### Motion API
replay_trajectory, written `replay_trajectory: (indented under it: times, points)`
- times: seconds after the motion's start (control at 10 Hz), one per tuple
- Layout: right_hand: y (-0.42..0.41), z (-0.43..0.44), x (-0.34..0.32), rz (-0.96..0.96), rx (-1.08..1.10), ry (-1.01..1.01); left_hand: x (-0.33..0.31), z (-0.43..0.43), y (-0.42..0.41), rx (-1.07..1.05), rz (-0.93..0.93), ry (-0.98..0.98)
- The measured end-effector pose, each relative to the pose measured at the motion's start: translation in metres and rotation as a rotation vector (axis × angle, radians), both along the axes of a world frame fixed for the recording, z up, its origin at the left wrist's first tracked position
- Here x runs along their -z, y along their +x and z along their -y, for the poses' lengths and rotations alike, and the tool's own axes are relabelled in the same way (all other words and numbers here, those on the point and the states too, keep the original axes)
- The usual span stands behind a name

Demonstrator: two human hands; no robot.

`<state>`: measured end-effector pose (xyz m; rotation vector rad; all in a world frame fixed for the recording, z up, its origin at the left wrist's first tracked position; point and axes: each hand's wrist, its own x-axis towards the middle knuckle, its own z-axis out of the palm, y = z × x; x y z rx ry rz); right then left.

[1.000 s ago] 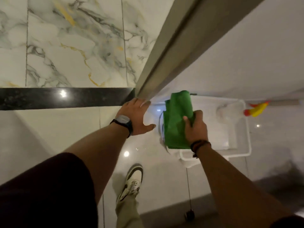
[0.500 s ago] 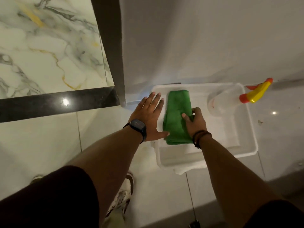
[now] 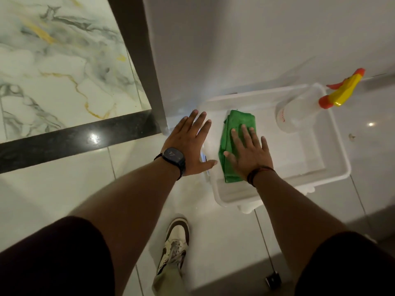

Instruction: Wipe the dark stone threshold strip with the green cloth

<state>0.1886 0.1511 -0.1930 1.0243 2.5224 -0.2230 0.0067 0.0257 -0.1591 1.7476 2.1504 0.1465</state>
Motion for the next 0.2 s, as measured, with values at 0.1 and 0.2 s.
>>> replay_trajectory:
  times: [0.1,0.2]
  points:
    - [-0.023,0.006,-0.058,-0.222,0.084,0.018,-0.043,0.013,-0.026,-0.028,0.034,0.049]
    - [-0.045,0.027,-0.150,-0.684,0.279,0.025,-0.105,0.042,-0.052,-0.085,0.063,0.074]
